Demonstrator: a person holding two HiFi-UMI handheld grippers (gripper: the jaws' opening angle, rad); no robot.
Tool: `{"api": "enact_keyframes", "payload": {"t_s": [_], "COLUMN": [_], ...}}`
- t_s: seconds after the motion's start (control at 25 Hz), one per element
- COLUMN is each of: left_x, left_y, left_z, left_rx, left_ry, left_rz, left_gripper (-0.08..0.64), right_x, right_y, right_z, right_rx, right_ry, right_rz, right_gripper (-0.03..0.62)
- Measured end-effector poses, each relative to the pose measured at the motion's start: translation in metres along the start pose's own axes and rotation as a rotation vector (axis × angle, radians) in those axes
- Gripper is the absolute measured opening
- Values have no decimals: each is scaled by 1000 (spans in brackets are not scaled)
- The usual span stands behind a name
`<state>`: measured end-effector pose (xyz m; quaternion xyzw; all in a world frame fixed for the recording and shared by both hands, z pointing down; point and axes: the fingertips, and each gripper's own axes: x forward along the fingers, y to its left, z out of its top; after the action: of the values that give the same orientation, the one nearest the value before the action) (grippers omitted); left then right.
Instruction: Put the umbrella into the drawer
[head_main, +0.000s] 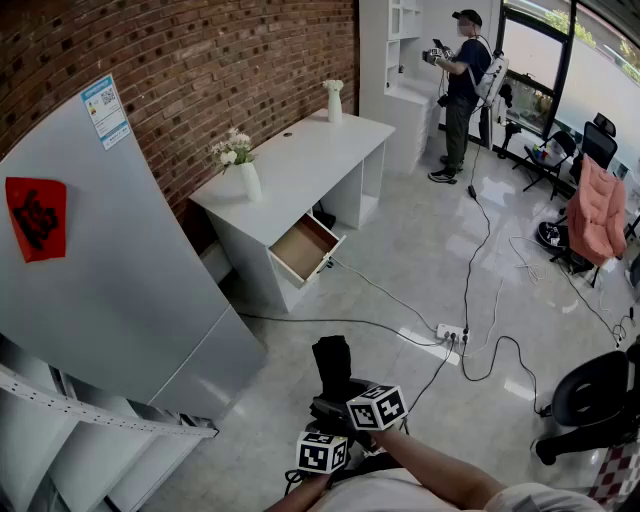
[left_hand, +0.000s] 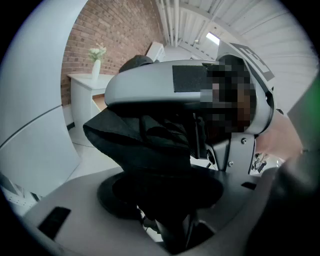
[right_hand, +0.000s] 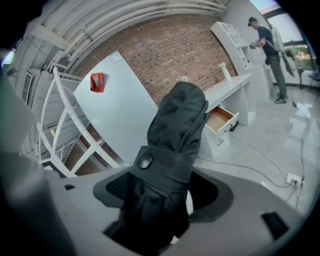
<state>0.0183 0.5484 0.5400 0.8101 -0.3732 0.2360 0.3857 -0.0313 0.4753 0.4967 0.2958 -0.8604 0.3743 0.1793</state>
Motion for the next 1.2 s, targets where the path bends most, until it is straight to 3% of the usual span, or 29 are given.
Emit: {"api": "enact_keyframes", "payload": {"t_s": [0.64, 1.2], "left_x": [26, 58], "left_y": [-7, -24], "left_z": [35, 46], "left_rx": [26, 17], "left_ry": [-16, -3], "left_rz": [30, 61], "left_gripper": [230, 230], "right_x": [-12, -28], "right_y": [-31, -63], "right_z": [30, 33], "right_rx": [-6, -23], "right_ry": [-34, -20], "right_rz": [28, 47], "right_gripper": [330, 330]}}
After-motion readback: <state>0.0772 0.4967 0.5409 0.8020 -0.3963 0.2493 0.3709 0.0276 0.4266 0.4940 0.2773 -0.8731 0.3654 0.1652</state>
